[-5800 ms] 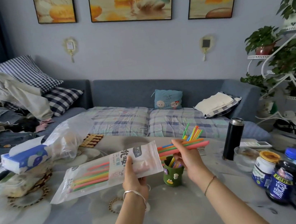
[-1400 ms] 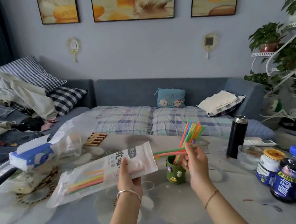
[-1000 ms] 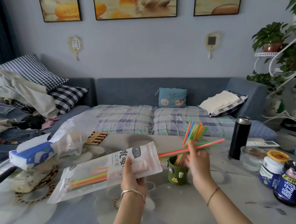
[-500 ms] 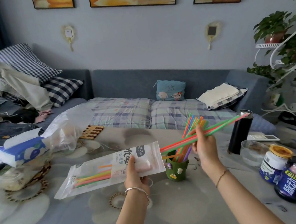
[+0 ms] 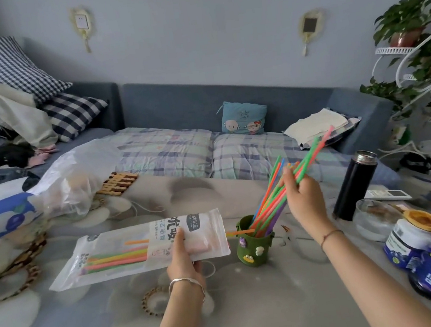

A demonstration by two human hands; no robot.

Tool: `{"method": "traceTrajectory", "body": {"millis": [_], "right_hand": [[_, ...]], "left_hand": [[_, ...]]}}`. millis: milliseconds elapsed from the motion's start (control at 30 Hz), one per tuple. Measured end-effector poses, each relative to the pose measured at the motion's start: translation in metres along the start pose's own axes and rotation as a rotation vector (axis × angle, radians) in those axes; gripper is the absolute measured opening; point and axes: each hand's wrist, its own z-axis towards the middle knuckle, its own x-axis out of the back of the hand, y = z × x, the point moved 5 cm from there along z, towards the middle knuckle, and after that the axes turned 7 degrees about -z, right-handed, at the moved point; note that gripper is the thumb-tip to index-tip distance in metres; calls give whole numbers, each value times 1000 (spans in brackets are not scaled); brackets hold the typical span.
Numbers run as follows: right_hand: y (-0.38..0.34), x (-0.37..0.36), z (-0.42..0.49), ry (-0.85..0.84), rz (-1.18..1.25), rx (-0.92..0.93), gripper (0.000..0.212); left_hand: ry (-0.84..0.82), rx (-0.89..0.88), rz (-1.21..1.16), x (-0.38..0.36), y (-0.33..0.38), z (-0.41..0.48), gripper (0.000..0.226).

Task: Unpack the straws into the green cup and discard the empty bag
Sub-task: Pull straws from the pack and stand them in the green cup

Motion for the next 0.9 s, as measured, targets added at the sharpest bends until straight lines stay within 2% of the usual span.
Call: {"method": "traceTrajectory", "body": {"millis": [167,400,467,567,700,800,900], "right_hand": [[22,-41,-5,-206,-242,-39,53],[35,-65,-11,-277,-316,-51,51],[35,-65,-11,-240,-297,-49,48],[29,-53,-15,-83,-174,-52,40],[22,-36,-40,54,-20,-107,46],[15,-35,-63,105,68,-155,38],[8,-43,-81,66,174,-191,24]], "left_hand": [[-8,-5,54,-1,-11,17,16],[-26,6,98,0,-24,26,14],[-52,-3,90,-2,-24,28,13],[-111,-34,76,-8,-19,26,12],[-128,-82,32,-12,-9,21,32],[-135,-94,15,-13,-5,18,32],[-162,-100,4,-12,-3,15,35]]}}
